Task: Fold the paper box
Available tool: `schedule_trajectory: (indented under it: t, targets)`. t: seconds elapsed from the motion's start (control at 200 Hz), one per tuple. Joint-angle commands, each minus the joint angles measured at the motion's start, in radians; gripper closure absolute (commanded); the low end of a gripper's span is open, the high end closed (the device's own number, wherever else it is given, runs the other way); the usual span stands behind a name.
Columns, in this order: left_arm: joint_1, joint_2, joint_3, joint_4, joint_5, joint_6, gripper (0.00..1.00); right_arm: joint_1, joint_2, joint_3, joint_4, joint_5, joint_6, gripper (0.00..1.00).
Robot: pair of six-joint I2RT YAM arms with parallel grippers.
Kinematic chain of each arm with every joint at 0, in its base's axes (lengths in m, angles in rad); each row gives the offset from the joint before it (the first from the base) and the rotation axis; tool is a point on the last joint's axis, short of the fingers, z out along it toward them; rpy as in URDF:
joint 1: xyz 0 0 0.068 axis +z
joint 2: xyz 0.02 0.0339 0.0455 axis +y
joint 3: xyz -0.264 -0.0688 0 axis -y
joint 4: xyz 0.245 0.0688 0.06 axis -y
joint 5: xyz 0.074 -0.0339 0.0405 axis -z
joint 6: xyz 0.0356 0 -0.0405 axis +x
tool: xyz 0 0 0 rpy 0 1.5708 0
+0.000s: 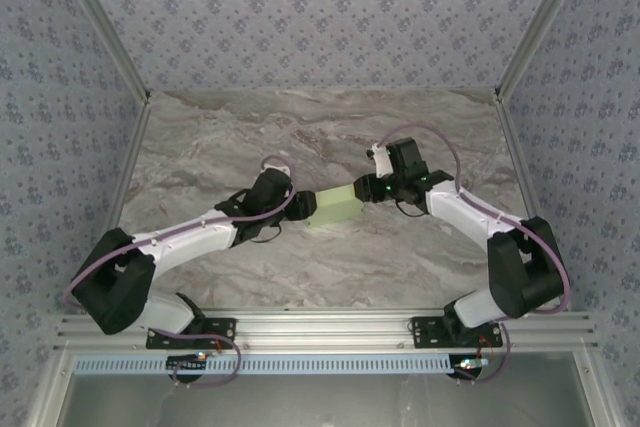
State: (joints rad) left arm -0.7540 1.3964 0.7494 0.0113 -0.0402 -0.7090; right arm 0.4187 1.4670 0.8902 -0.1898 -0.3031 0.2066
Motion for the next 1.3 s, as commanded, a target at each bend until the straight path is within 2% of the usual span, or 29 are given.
schedule_trajectory:
  t: [0.0,0.15,0.295,0.52,0.914,1.144,1.294]
  targets:
    - [-0.003,0.022,-0.056,-0.045,0.01,-0.024,0.44,-0.014,0.045,-0.089,-0.054,0.037,0.02,0.64]
    - [0.001,0.024,-0.059,-0.02,0.043,-0.044,0.49,-0.012,0.041,-0.094,-0.032,0.013,0.03,0.66]
    - [0.033,0.017,-0.066,0.024,0.107,-0.083,0.57,-0.012,0.017,-0.087,0.001,-0.051,0.046,0.66]
    - [0.034,0.028,-0.039,0.043,0.141,-0.086,0.66,-0.012,0.01,-0.072,0.04,-0.153,0.062,0.68]
    - [0.035,0.123,-0.005,0.078,0.2,-0.052,0.75,0.009,0.078,-0.081,0.069,-0.296,0.053,0.8]
    - [0.058,0.139,0.066,0.063,0.134,0.041,0.75,-0.027,0.029,-0.045,0.085,-0.183,0.066,0.8]
    - [0.089,0.207,0.135,0.091,0.115,0.079,0.74,-0.046,0.045,0.008,0.134,-0.128,0.081,0.81]
